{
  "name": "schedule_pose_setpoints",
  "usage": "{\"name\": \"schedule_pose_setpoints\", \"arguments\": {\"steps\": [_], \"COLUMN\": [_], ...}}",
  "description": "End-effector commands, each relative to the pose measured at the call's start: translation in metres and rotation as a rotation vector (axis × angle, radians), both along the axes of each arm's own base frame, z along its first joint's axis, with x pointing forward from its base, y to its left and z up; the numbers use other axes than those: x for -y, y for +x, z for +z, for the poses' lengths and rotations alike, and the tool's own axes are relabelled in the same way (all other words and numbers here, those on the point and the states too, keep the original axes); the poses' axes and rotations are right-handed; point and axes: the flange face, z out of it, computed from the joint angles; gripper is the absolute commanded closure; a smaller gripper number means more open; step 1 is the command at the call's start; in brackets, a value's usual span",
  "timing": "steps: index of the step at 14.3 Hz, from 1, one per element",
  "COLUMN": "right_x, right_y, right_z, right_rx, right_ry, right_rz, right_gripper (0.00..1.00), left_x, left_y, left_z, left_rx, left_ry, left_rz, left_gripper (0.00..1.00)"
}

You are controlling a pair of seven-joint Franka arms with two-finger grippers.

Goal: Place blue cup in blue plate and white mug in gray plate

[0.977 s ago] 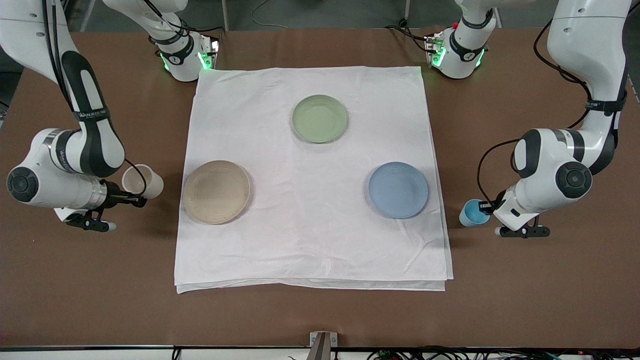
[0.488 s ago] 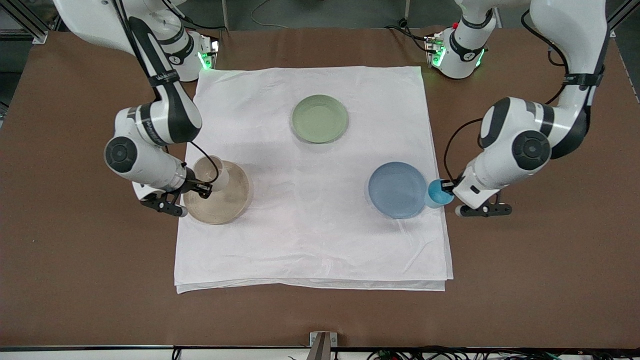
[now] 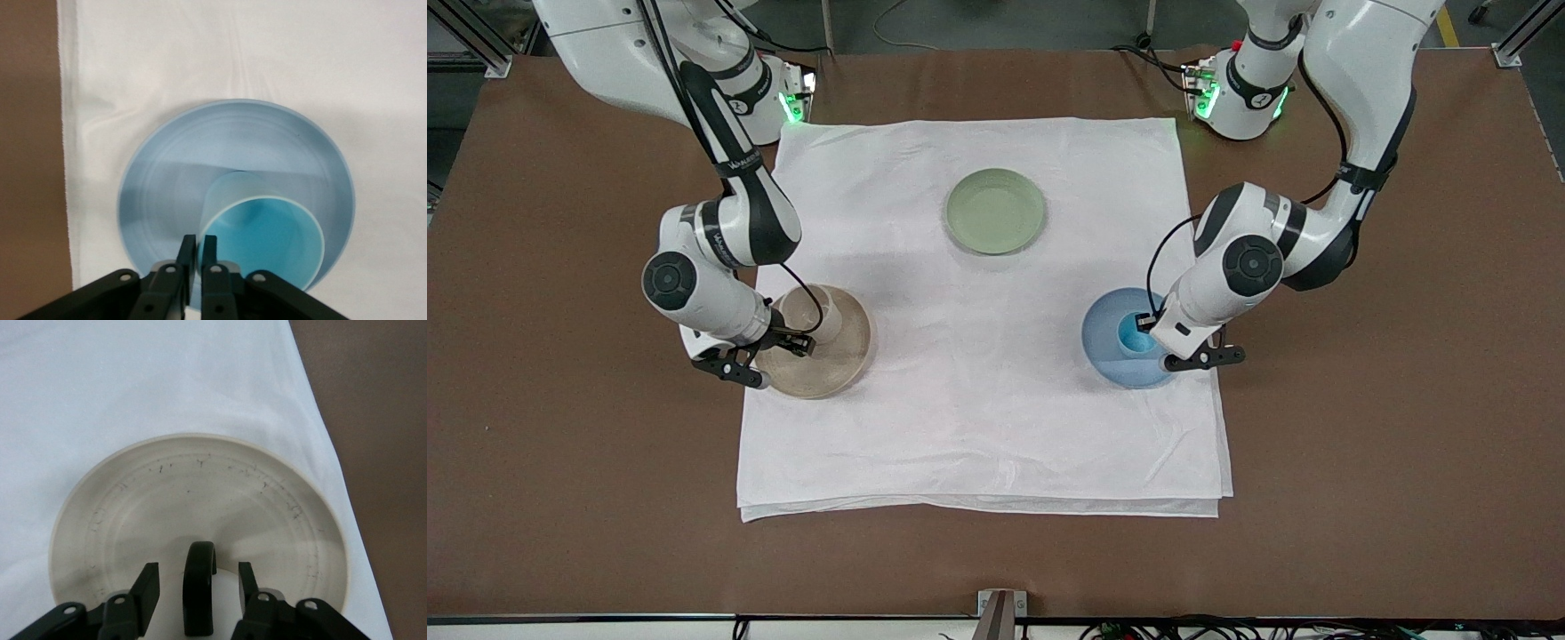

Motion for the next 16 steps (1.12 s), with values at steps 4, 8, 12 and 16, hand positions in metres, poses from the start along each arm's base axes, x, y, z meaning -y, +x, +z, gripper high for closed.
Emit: {"name": "schedule_pose_setpoints", "arguments": {"steps": [4,8,12,16], "right_x": [0.031,0.108,0.169,0.182], "right_y": [0.039,0.044,0.028,0.029], "right_z": [0.173,0.261,0.300,0.334], "right_rx": [-0.083,-0.129,-0.136,-0.098], "right_ry": [0.011,-0.035,0.003,-0.033], "right_rz": [0.047,0.291,0.344,0.335], "right_gripper": [0.00,0.00,0.00,0.00], "left_x": [-0.029,-0.085,-0.140,-0.170], "left_y": [0.024,0.048,0.039,0.005], "left_z": [0.109,0.248,0.331,0.370], "left_rx": [0.122,0.216,0.186,0.151], "left_ry": [0.004,0.017,0.055,0.082], "left_rz": [0.052,0.089,-0.033,-0.088], "left_gripper": [0.00,0.00,0.00,0.00]}}
